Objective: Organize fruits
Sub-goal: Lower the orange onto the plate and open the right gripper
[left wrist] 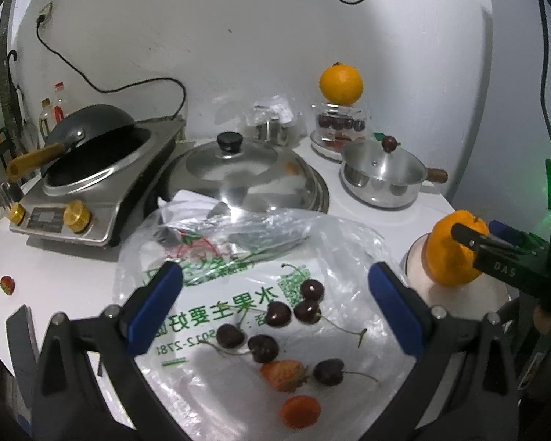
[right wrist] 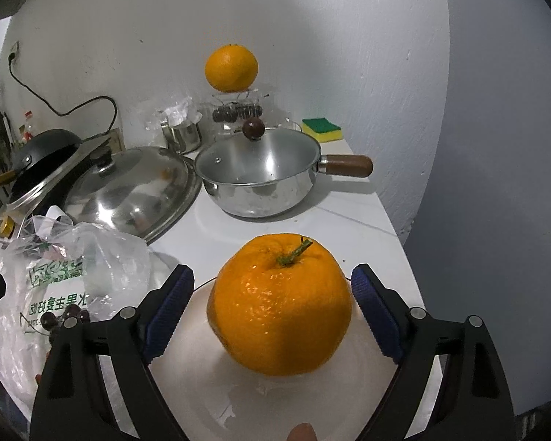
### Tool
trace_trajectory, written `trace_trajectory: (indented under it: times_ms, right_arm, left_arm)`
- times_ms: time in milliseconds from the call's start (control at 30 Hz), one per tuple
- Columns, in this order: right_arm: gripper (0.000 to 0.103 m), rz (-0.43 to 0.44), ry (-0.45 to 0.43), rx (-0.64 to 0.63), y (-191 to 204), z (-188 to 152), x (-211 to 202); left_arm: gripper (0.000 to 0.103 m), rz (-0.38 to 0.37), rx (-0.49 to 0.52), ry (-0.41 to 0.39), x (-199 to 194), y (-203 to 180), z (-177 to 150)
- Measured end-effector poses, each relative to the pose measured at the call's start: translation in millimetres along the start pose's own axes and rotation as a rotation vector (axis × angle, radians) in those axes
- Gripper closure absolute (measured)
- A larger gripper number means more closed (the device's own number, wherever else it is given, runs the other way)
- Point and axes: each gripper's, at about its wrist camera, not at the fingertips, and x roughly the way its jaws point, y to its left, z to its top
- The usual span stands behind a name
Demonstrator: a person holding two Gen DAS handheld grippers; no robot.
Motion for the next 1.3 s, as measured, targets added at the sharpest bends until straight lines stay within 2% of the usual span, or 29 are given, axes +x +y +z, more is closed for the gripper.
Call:
trace_trajectory:
  times_ms: [467,1100,1167,1300]
  right_arm:
    - [0.013,0.001,-0.053,-0.028,29,-4,-48]
    - [0.014,0.111,-0.041,-0.120,91,-25,-78]
    - [0.024,0.109,-0.041,-0.152,100,-29,-79]
    - [0.033,0.128,-0.019,-0.189,115,-37,-76]
  left_arm:
    - [0.001,0.007,-0.021,-0.045,-45,23,-12]
    - [0.001,0.034,-0.034,-0.053,-78,48,-40]
    - [0.001,0.034,-0.041,-0.050,-78,52,-44]
    - [0.001,0.036,-0.049,-0.044,-78,58,-50]
